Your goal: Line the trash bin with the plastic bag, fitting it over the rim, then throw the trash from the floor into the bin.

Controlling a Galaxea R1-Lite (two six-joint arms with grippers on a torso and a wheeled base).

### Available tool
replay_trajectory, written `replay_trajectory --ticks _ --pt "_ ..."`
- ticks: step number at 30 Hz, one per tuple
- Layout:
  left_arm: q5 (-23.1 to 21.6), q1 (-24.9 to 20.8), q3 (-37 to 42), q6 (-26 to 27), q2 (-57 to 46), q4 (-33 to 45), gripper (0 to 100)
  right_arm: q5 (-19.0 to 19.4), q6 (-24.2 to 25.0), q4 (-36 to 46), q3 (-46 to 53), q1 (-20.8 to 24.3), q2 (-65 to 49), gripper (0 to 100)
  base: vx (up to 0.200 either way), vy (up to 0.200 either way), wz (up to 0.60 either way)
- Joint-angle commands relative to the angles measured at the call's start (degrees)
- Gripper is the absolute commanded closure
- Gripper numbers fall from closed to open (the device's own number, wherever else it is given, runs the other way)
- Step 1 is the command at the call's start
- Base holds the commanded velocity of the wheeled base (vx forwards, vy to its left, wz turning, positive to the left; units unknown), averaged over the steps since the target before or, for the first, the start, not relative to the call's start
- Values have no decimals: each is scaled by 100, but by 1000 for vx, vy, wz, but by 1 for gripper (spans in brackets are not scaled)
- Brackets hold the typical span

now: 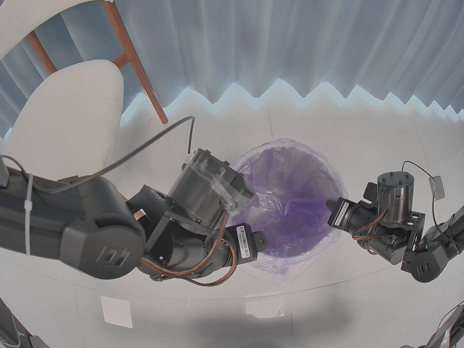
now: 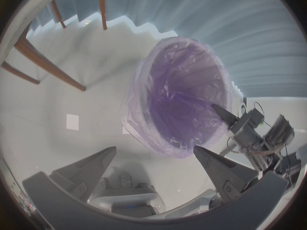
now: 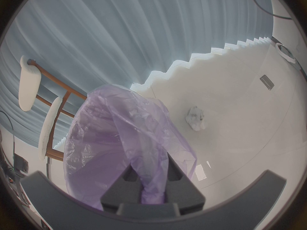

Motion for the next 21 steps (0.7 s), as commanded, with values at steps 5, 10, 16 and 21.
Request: replay_trajectory --ticks 5,10,16,21 --pt "19 287 -552 -240 743 180 0 -21 159 -77 -234 57 131 100 0 0 0" --pt "28 366 -868 -337 1015 180 0 -267 370 -104 -234 180 122 100 0 0 0" --pt "37 375 -1606 -926 1375 452 0 -285 388 -104 -225 233 78 100 0 0 0" --pt "81 375 -1870 -1057 1490 531 0 -285 396 -104 -225 251 78 100 0 0 0"
